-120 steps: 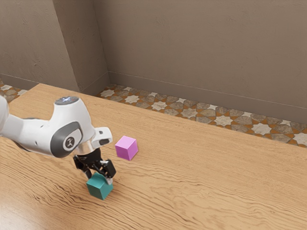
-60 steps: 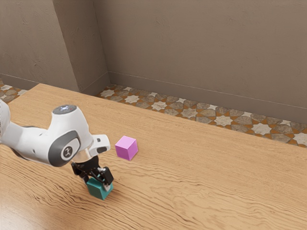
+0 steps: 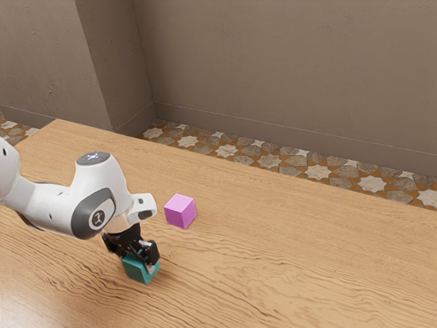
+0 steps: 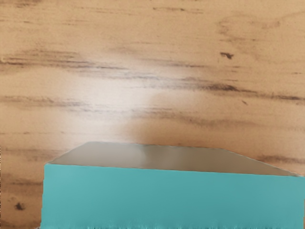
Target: Pick up the blue block with one arm, and put the blue block on the pink block with one arm
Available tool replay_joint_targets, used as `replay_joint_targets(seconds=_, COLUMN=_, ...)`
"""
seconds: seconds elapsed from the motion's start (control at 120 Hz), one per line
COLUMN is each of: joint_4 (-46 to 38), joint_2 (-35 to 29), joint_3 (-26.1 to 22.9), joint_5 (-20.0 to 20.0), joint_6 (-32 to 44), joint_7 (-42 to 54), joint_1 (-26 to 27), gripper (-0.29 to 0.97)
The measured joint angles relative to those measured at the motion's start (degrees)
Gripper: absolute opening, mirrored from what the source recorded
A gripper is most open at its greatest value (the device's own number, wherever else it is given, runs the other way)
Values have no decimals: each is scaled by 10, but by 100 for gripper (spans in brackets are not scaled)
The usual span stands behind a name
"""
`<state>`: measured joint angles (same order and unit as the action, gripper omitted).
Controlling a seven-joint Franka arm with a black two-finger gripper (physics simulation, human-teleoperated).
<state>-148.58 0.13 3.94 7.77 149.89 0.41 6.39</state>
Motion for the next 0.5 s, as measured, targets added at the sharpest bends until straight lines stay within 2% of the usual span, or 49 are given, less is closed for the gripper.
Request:
replay_joint_targets(seconds=0.15, joint_4=30, joint_2=2, joint_3=5, joint_5=-27, joint_6=-4, joint_7=-9, joint_1=2, gripper=34)
replay_joint_targets(seconds=0.25, joint_4=121, joint_2=44, joint_3=3, joint_5=-64, joint_6=-29, joint_7=-15, joint_1=-3, gripper=32)
replay_joint_targets(seconds=0.308, joint_4=219, joint_2=88, joint_3=2, joint_5=-79, joint_6=-61, joint_7=-16, joint_1=-11, gripper=32)
replay_joint_targets(seconds=0.408, joint_4=331, joint_2=149, joint_3=1, joint_5=-94, joint_6=-109, joint_7=-13, joint_1=-36, gripper=33)
replay_joint_targets(seconds=0.5, joint_4=388, joint_2=183, joint_3=-5, joint_5=-101, joint_6=-144, joint_7=-8, joint_1=-42, gripper=33)
